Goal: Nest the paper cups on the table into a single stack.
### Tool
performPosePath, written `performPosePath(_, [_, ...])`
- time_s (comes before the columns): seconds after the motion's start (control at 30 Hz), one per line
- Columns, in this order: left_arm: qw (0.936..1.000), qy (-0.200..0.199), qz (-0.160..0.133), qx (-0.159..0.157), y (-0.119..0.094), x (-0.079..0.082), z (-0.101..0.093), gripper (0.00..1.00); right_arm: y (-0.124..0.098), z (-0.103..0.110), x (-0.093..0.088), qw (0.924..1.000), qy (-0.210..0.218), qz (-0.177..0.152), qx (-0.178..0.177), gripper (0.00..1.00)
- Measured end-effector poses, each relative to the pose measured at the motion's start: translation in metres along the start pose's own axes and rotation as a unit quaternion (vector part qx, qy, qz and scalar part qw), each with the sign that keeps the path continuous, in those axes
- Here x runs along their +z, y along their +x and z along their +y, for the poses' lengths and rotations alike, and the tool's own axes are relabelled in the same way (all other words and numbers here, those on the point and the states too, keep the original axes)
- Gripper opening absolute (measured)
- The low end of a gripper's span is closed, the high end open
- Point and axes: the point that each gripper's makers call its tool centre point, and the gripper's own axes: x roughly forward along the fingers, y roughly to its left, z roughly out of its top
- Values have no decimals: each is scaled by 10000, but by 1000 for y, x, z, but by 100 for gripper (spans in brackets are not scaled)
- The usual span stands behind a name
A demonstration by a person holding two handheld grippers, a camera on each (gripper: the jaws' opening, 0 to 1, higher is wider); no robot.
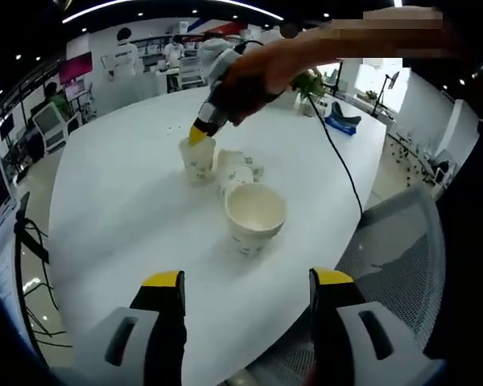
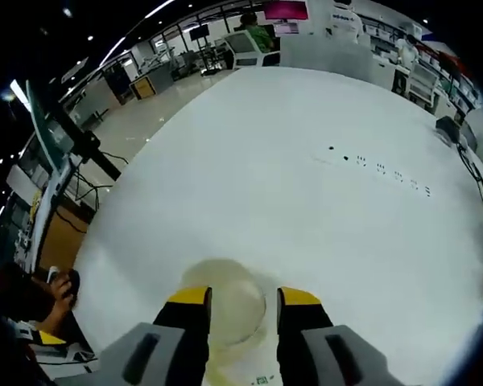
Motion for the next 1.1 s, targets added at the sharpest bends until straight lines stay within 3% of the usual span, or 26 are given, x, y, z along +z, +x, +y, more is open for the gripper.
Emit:
performPosePath(0.1, [10000,-23,17,9,0,-5,2,61,5,0,-6,9995,-193,175,-204,25])
performPosePath(0.2, [9999,-93,13,40,-2,-8,4,61,11,4,-6,9995,-193,183,-188,16])
performPosePath(0.27, [9999,-128,7,50,-3,-10,5,61,13,12,-8,9997,-194,140,-81,0])
performPosePath(0.43, [9998,-168,12,80,-4,-13,7,61,17,13,2,9996,-262,-11,-92,0])
performPosePath(0.77, [9999,-134,-2,88,-3,-11,8,61,-9,18,13,9985,-380,-383,-39,0])
performPosePath(1.1, [10000,9,-32,18,0,-2,-1,61,-42,24,6,9974,-449,-550,143,0])
